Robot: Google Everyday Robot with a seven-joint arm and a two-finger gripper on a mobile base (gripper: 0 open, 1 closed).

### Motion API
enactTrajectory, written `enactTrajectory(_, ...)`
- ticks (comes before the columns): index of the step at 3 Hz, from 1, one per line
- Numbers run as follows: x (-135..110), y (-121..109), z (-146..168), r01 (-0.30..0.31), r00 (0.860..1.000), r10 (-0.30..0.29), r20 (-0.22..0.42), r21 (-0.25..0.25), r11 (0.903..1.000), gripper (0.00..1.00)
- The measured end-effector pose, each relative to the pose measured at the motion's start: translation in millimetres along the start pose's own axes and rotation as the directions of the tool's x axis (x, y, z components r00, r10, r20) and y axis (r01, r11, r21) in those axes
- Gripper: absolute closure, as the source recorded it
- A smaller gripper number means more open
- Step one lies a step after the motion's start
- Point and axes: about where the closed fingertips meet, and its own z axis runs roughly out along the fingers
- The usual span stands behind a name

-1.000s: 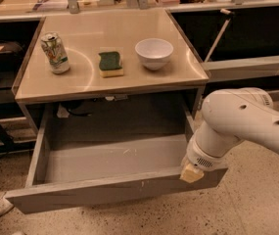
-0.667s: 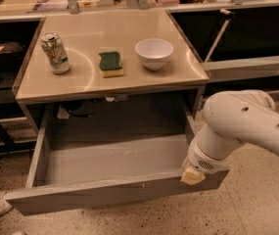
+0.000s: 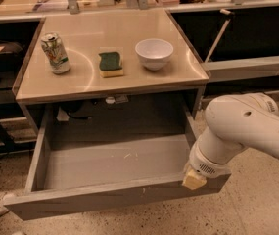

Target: Open top drawer

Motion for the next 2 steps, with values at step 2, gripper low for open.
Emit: enactTrajectory(2,2.4,4.4,-0.5,-0.011,1.0,0.011,-0.002,-0.003,0.9999,0.81)
